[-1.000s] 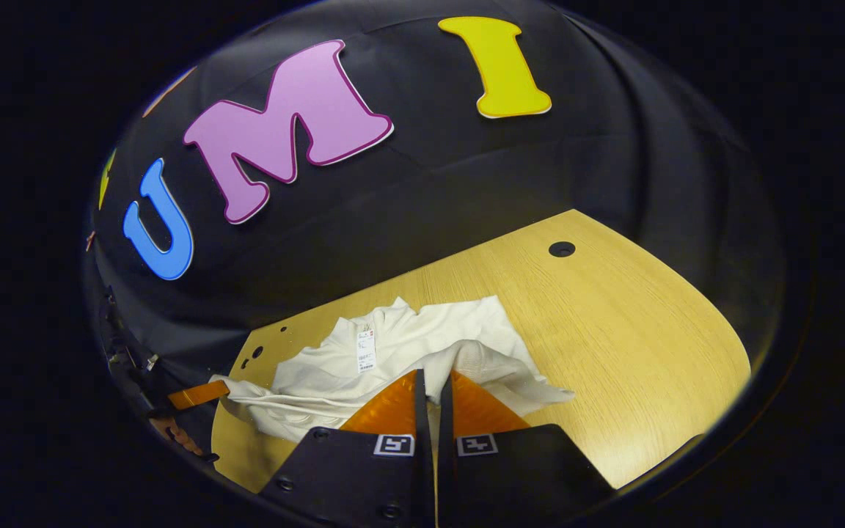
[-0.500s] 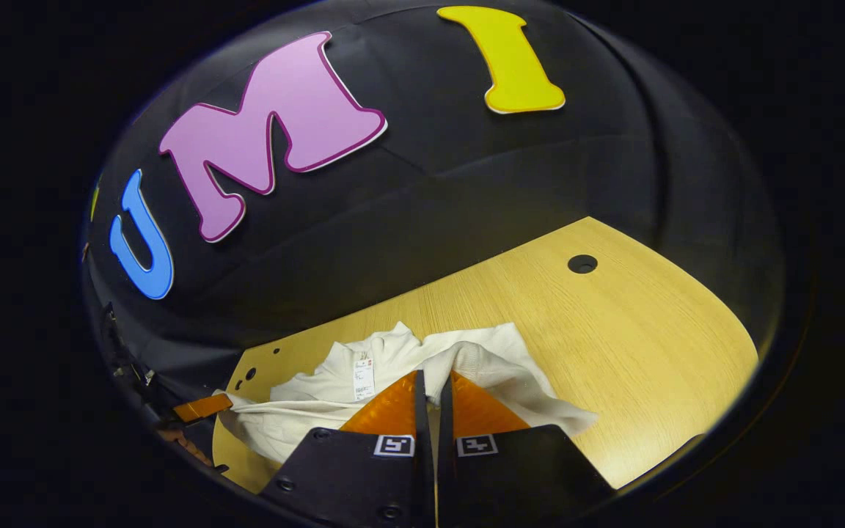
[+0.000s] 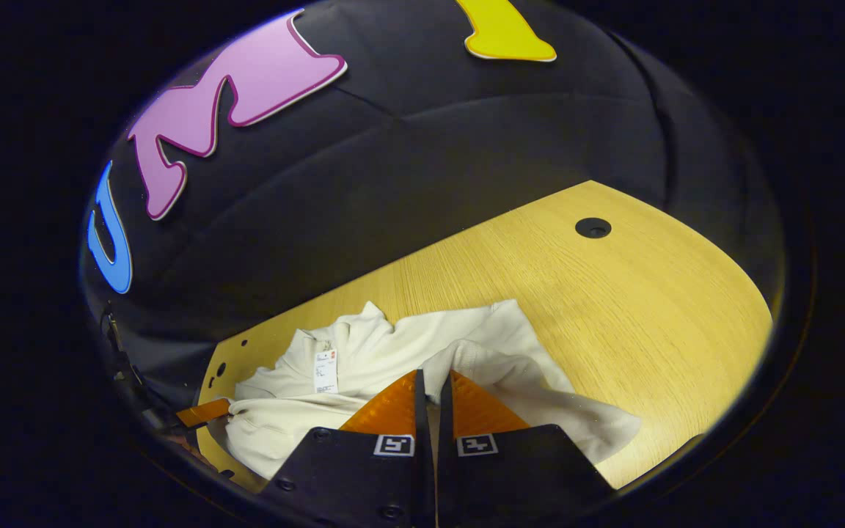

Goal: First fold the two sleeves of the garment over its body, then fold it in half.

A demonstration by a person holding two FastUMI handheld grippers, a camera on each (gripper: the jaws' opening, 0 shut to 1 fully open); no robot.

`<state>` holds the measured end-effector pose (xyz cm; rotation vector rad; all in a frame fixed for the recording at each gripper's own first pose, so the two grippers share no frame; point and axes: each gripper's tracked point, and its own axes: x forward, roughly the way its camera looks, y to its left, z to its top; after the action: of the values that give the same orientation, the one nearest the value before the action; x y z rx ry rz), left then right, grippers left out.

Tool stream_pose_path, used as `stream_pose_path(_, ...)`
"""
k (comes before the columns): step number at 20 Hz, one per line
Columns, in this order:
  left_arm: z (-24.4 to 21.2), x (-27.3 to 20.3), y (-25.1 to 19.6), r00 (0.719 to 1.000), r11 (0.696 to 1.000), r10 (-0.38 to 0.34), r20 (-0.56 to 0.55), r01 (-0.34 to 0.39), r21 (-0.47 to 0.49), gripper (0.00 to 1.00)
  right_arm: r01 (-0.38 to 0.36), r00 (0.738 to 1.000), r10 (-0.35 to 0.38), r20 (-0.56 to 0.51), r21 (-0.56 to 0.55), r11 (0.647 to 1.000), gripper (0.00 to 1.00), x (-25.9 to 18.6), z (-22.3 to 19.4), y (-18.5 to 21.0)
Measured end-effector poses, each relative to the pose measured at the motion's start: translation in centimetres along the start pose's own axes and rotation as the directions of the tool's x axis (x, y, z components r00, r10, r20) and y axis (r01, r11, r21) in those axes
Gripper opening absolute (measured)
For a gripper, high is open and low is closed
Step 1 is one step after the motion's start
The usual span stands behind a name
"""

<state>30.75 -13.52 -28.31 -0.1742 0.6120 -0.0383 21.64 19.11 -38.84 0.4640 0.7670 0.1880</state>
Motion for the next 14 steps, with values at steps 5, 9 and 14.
stream_pose_path(5, -2.0, 2.0, 0.2, 0.998, 1.000, 0.012, -0.059, -0.011, 0.014, 0.06, 0.019, 0.996, -0.021, -0.084, -0.026, 0.999, 0.06, 1.9, -3.2, -1.5)
stream_pose_path(9, -2.3, 2.5, 0.4, 0.998, 1.000, -0.023, -0.063, 0.021, -0.022, 0.06, -0.004, 0.995, 0.004, -0.098, 0.005, 1.000, 0.06, 2.2, -3.3, -1.4)
stream_pose_path(14, -2.6, 2.6, 0.5, 0.997, 1.000, -0.012, -0.079, 0.011, -0.009, 0.10, -0.018, 0.993, 0.025, -0.115, 0.062, 0.998, 0.20, 2.0, -3.2, -1.3)
